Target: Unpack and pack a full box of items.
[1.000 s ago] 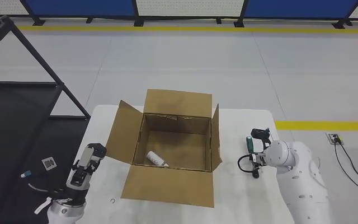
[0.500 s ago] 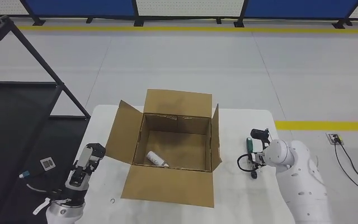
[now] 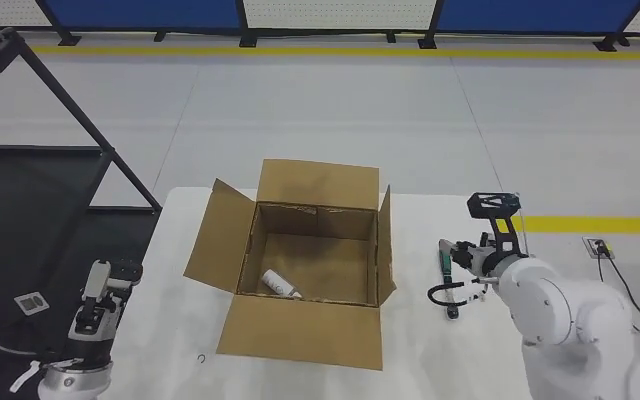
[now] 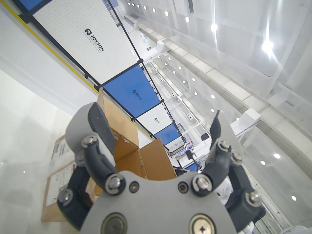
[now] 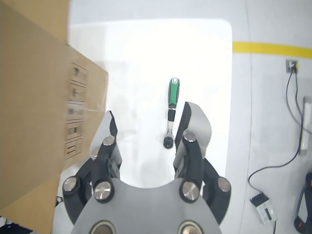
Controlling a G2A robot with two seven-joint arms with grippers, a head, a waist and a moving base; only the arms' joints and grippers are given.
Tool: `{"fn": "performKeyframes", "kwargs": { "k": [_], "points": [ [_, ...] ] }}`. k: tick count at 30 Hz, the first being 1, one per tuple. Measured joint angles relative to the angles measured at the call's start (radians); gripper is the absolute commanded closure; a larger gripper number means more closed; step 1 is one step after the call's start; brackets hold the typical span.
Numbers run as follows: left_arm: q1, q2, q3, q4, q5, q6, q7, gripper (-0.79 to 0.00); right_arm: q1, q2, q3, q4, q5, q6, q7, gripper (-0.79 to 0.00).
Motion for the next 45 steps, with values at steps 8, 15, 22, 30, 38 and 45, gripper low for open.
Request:
{"fn": "performKeyframes", "kwargs": {
  "k": [8,15,22,30,38,45],
  "points": [
    [0.025,0.002,-0.055,0.043,-0.097,-0.046,-0.035,-0.785,0.180,-0.016,-0.224,-0.092,-0.021,-0.059,0.092,-0.782],
    [0.026,0.002,-0.056,0.046,-0.106,-0.050,-0.044,-0.785,0.495,-0.073,-0.493,0.164,0.064,-0.021,0.145,-0.785],
    [0.026,0.002,-0.056,0.046,-0.106,-0.050,-0.044,-0.785,0.777,-0.172,-0.745,0.532,0.233,0.010,0.136,-0.785],
    [0.026,0.002,-0.056,0.046,-0.106,-0.050,-0.044,-0.785,0.965,-0.311,-0.957,0.914,0.412,-0.005,0.079,-0.785],
    [0.026,0.002,-0.056,0.046,-0.106,-0.050,-0.044,-0.785,1.024,-0.435,-1.042,1.255,0.561,-0.045,-0.008,-0.785],
    [0.026,0.002,-0.056,0.046,-0.106,-0.050,-0.044,-0.785,1.017,-0.511,-1.055,1.500,0.667,-0.086,-0.061,-0.785]
  ]
}}
